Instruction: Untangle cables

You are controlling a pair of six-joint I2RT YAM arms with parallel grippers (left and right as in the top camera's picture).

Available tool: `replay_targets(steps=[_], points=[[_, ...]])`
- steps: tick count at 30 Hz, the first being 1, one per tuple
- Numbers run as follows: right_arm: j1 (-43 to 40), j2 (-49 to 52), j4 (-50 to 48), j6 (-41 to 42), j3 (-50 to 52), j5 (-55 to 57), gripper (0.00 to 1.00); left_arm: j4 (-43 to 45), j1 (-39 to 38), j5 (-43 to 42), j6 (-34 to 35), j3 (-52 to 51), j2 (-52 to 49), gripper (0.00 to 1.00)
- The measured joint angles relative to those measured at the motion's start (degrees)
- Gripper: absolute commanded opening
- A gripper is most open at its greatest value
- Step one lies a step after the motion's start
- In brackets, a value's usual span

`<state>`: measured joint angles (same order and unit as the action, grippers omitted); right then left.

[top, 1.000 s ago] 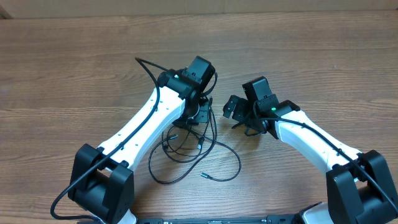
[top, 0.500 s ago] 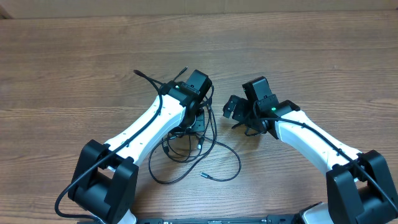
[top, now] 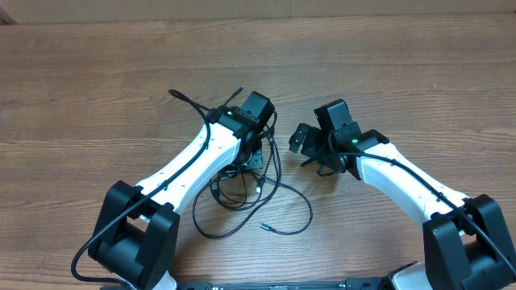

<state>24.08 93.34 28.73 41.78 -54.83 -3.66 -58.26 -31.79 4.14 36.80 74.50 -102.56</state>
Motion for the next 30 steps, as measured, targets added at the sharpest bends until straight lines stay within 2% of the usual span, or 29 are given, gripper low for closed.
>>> replay_targets(steps=[2,7,12,14,16,20,24,25,26,30], points=[[0.0,0.0,0.0,0.0,0.0,0.0,1.0,0.0,0.0,0.0,0.8,0.0,0.0,0.09],[0.0,0.0,0.0,0.0,0.0,0.0,1.0,-1.6,0.0,3.3,3.9,0.0,0.0,0.15],[0.0,0.0,0.0,0.0,0.0,0.0,1.0,-5.5,1.2,9.0,5.7,0.0,0.0,0.3],[0.0,0.0,0.0,0.0,0.0,0.0,1.0,-7.2,3.3,9.5,5.1,0.0,0.0,0.34],[0.0,0.0,0.0,0.0,0.0,0.0,1.0,-10.3,6.4,9.2,3.3,0.9,0.0,0.44],[0.0,0.0,0.0,0.0,0.0,0.0,1.0,-18.0,12.2,7.0,1.9,6.9,-0.3,0.48],[0.0,0.0,0.0,0.0,0.0,0.0,1.0,-21.3,17.0,1.6,1.3,10.7,-0.2,0.73],[0.0,0.0,0.0,0.0,0.0,0.0,1.0,-21.5,18.1,-1.6,0.3,10.8,-0.2,0.93],[0.0,0.0,0.0,0.0,0.0,0.0,1.0,-21.5,18.3,-2.8,-0.5,10.8,-0.2,1.0],[0.0,0.0,0.0,0.0,0.0,0.0,1.0,-22.1,18.4,-8.7,-3.2,11.1,-0.3,1.0]])
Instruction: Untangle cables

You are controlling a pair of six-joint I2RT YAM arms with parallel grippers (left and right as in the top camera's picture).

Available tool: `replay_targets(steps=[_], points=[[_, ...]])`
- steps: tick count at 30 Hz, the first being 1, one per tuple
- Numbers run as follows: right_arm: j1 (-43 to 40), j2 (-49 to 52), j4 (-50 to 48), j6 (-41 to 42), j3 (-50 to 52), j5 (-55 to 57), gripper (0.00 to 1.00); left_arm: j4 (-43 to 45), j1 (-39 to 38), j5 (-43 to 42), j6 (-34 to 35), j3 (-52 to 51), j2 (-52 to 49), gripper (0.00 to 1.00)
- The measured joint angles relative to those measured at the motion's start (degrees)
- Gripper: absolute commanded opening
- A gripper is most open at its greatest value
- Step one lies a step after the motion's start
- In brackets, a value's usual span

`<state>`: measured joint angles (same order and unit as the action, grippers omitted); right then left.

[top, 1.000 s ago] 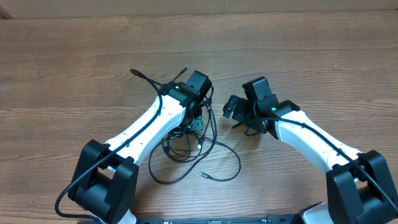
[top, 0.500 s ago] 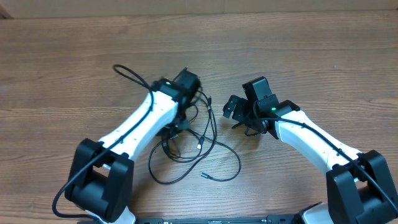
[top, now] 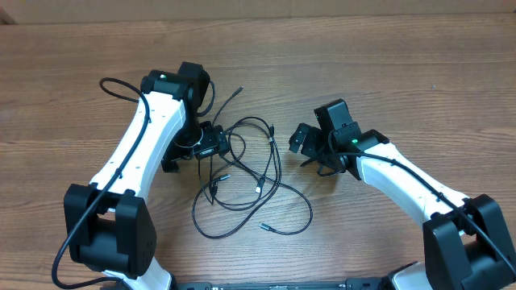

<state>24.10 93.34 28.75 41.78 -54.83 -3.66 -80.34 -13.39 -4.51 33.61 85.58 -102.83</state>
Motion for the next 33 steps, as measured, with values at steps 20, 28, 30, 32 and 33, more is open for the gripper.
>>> replay_targets(steps=[20,28,30,32,33], points=[[0.0,0.0,0.0,0.0,0.0,0.0,1.0,5.4,-11.9,-17.2,-10.2,-0.8,0.0,0.42],[0.0,0.0,0.0,0.0,0.0,0.0,1.0,16.2,-16.7,-9.4,-14.4,-7.6,-0.1,0.55],[0.0,0.0,0.0,0.0,0.0,0.0,1.0,19.1,-17.1,-8.4,-15.5,-10.6,-0.1,0.52],[0.0,0.0,0.0,0.0,0.0,0.0,1.0,22.8,-17.5,-8.7,-17.5,-14.2,-0.1,0.5],[0.0,0.0,0.0,0.0,0.0,0.0,1.0,23.4,-17.7,-9.0,-18.6,-15.3,-0.1,0.49]])
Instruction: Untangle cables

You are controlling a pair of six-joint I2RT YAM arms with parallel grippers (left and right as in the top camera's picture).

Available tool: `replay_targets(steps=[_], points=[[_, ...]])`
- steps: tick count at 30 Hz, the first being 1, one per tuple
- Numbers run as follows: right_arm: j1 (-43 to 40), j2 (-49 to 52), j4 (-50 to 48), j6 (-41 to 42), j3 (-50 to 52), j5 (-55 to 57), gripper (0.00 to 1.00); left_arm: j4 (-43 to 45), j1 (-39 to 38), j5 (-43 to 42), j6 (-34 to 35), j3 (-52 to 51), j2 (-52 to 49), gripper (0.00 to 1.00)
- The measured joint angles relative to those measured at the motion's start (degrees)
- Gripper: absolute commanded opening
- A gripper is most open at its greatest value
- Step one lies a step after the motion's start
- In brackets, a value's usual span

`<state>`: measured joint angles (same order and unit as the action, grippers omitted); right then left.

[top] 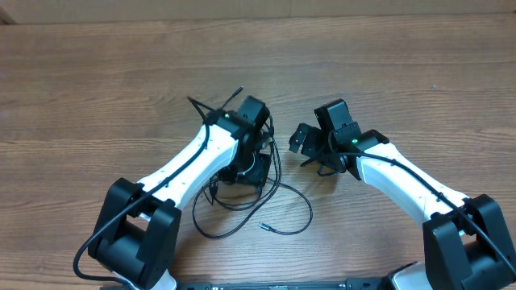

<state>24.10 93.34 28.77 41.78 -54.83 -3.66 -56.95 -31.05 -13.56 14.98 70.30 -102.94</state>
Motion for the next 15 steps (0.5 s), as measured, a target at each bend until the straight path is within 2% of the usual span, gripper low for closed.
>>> replay_targets(steps=[4,8,11,15], points=[[0.0,0.0,-0.1,0.0,0.0,0.0,1.0,3.0,-0.1,-4.5,-6.3,-3.9,0.0,0.56],[0.0,0.0,-0.1,0.0,0.0,0.0,1.0,6.4,-0.1,-6.9,-9.5,-6.1,0.0,0.57],[0.0,0.0,0.0,0.0,0.0,0.0,1.0,8.5,-0.1,-7.5,-10.4,-7.8,0.0,0.5],[0.0,0.0,0.0,0.0,0.0,0.0,1.0,10.3,-0.1,-7.9,-10.9,-9.1,0.0,0.46]])
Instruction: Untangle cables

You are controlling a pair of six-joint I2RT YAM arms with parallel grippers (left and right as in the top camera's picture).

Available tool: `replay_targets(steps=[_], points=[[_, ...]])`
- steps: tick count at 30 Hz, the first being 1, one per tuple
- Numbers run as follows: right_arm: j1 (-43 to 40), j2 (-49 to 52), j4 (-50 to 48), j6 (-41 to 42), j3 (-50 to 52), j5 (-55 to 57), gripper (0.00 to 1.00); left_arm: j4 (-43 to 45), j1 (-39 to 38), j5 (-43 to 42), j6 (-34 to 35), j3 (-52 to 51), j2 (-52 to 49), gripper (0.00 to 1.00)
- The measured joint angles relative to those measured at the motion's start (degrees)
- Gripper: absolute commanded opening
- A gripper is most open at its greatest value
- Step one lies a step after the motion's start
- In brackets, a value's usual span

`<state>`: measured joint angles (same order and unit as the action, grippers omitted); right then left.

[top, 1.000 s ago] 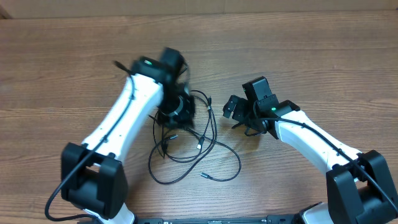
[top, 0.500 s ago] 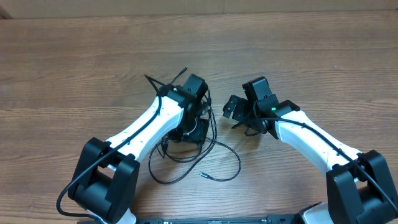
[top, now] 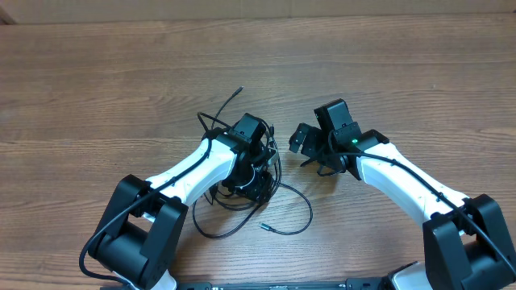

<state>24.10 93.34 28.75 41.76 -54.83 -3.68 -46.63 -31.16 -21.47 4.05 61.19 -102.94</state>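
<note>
A tangle of thin black cables (top: 292,201) lies on the wooden table in the overhead view. One loose end (top: 239,91) points to the back, and another plug end (top: 263,228) lies near the front. My left gripper (top: 258,185) is down over the middle of the tangle. Its fingers are hidden under the wrist, so its state does not show. My right gripper (top: 297,139) hangs just right of the tangle, pointing left, with its fingers apart and nothing between them.
The wooden table (top: 419,72) stretches all around the cables. Both arm bases (top: 137,242) stand at the front edge, left and right of the tangle.
My left wrist has shifted a little to the front and right, lower over the tangle. The cables around it have hardly changed. My right arm has not moved.
My left gripper was over the tangle's back edge. Then it stood out to the left, with the cables spread wider. Later it was back over the middle, the cables bunched again, and now it sits slightly nearer the front. My right arm stayed still throughout.
</note>
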Motion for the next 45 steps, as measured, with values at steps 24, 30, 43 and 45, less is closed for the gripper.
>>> replay_targets(steps=[24,30,43,45], points=[[0.0,0.0,0.0,0.0,0.0,0.0,1.0,9.2,0.0,0.0,3.4,-0.2,0.0,0.58],[0.0,0.0,0.0,0.0,0.0,0.0,1.0,9.2,0.0,0.0,3.6,-0.2,0.0,0.69],[0.0,0.0,0.0,0.0,0.0,0.0,1.0,9.4,0.0,-1.1,4.6,-0.2,0.0,0.04],[0.0,0.0,0.0,0.0,0.0,0.0,1.0,8.3,0.1,-1.7,5.0,0.2,0.0,0.04]])
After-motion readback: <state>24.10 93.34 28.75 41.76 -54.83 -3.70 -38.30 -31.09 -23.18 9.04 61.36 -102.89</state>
